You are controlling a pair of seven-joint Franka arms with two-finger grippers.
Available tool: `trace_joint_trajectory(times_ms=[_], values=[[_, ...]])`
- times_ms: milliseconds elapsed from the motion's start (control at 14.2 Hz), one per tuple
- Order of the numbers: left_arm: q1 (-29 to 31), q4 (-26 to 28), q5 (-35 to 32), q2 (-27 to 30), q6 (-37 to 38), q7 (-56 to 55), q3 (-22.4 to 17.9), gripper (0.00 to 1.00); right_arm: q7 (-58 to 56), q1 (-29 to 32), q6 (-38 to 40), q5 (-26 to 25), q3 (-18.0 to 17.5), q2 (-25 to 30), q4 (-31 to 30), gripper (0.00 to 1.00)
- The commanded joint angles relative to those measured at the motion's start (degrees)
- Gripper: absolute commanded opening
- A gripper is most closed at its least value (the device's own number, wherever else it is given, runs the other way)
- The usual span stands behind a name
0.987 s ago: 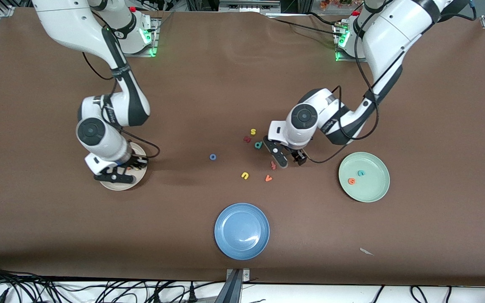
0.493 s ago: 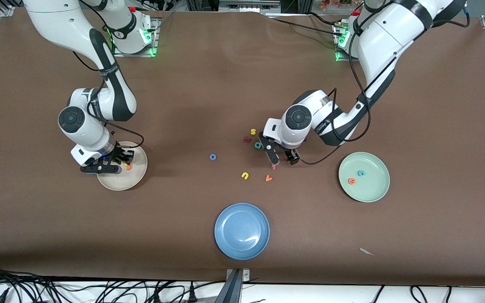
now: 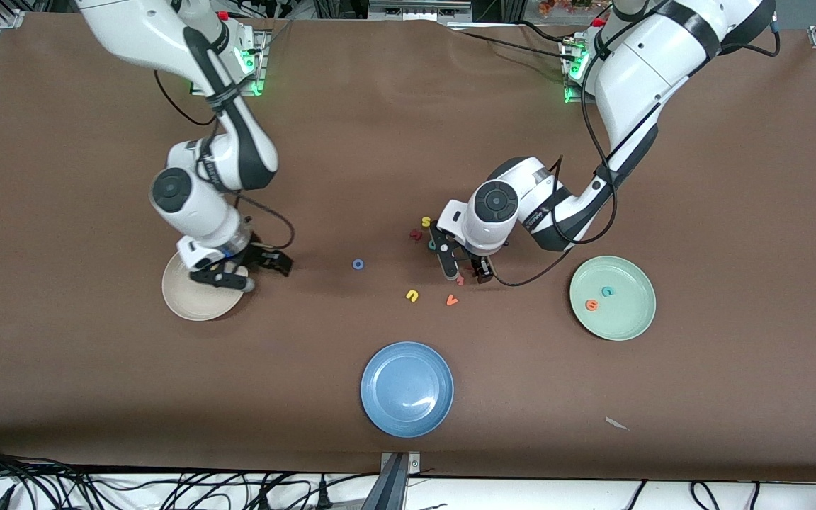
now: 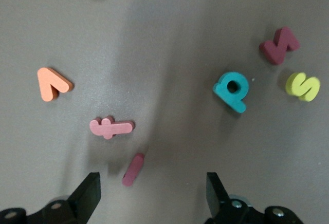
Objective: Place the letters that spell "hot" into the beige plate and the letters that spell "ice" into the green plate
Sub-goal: 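Grasp the pink bar with the left gripper while the right gripper reaches the o, then place the bar with the left gripper while the right gripper grasps the o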
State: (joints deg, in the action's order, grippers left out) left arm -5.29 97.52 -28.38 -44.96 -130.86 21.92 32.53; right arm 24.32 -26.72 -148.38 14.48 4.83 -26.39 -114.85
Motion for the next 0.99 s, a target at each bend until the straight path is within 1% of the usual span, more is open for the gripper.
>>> trace_joint_trajectory(times_ms=[0, 70, 141, 211, 352, 493, 564, 634, 705, 775, 846, 916], values=[[-0.9, -1.7, -2.0, -1.1, 0.2, 1.7, -0.5, 0.82, 8.9, -3.6, 0.8, 0.8, 0.3, -3.8, 5.2, 1.0], [-1.0, -1.7, -2.1, -1.3, 0.2, 1.7, -0.6, 0.76, 12.3, -5.2, 0.8, 0.6, 0.3, -5.3, 6.7, 1.0], [-1.2, -1.7, -3.2, -1.4, 0.2, 1.7, -0.6, 0.75, 15.5, -6.6, 0.8, 0.4, 0.4, -6.6, 8.3, 1.0], [-1.2, -1.7, -4.7, -1.7, 0.1, 1.7, -0.5, 0.7, 18.5, -7.7, 0.8, 0.4, 0.4, -7.8, 9.6, 1.0], [-1.2, -2.3, -5.6, -2.5, -0.4, 1.5, -0.5, 0.69, 22.3, -9.3, 1.0, 0.3, 0.5, -10.0, 12.2, 1.0], [-1.2, -3.4, -6.0, -3.4, -0.8, 1.6, -0.5, 0.67, 24.6, -10.9, 4.0, -0.3, 0.6, -12.7, 15.8, 1.0], [-1.2, -3.5, -6.0, -3.6, -0.8, 1.6, -0.5, 0.59, 27.2, -11.7, 6.2, -2.1, 0.7, -13.9, 17.9, 1.0], [-1.2, -3.5, -5.8, -3.5, -0.8, 1.0, -0.5, 0.45, 30.2, -12.2, 8.1, -5.7, 0.7, -15.1, 19.7, 1.0], [-0.9, -3.5, -5.3, -3.4, -0.8, 0.7, -0.5, 0.24, 33.3, -12.6, 9.9, -9.7, 0.6, -16.1, 21.1, 1.0], [-0.5, -3.5, -5.2, -3.3, -0.8, 0.7, -0.5, 0.06, 35.1, -12.7, 11.3, -12.2, 0.5, -16.8, 22.4, 1.0], [-0.5, -3.5, -5.2, -3.1, -0.8, 0.8, -0.5, 0.0, 35.4, -12.6, 11.6, -12.5, 0.5, -16.9, 22.5, 1.0], [-0.5, -3.5, -5.2, -2.8, -0.6, 0.7, -0.5, 0.0, 35.4, -12.6, 11.6, -12.5, 0.5, -16.9, 22.5, 1.0]])
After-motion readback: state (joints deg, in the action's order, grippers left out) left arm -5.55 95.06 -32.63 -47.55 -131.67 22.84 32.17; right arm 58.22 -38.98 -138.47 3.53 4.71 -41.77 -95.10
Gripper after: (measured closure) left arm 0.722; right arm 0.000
